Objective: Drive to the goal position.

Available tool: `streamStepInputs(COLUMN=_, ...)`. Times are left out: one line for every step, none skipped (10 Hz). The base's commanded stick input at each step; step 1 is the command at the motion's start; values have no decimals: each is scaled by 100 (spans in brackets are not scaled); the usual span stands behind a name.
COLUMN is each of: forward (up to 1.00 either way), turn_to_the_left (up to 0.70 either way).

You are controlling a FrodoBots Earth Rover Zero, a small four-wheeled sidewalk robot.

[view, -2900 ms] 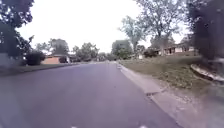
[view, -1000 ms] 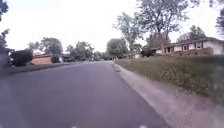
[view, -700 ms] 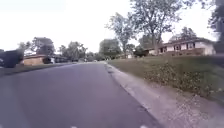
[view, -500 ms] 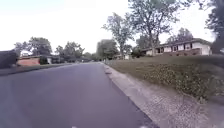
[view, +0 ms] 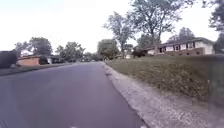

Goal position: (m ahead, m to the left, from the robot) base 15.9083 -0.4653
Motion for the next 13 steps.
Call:
streamStepInputs(forward=100, turn_to_the_left=0)
streamStepInputs(forward=100, turn_to_the_left=0)
streamStepInputs(forward=100, turn_to_the_left=0)
streamStepInputs(forward=100, turn_to_the_left=0)
streamStepInputs(forward=100, turn_to_the_left=20)
streamStepInputs(forward=100, turn_to_the_left=40)
streamStepInputs(forward=100, turn_to_the_left=40)
streamStepInputs(forward=100, turn_to_the_left=40)
streamStepInputs(forward=100, turn_to_the_left=40)
streamStepInputs(forward=100, turn_to_the_left=40)
streamStepInputs(forward=100, turn_to_the_left=40)
streamStepInputs(forward=100, turn_to_the_left=34)
streamStepInputs(forward=100, turn_to_the_left=18)
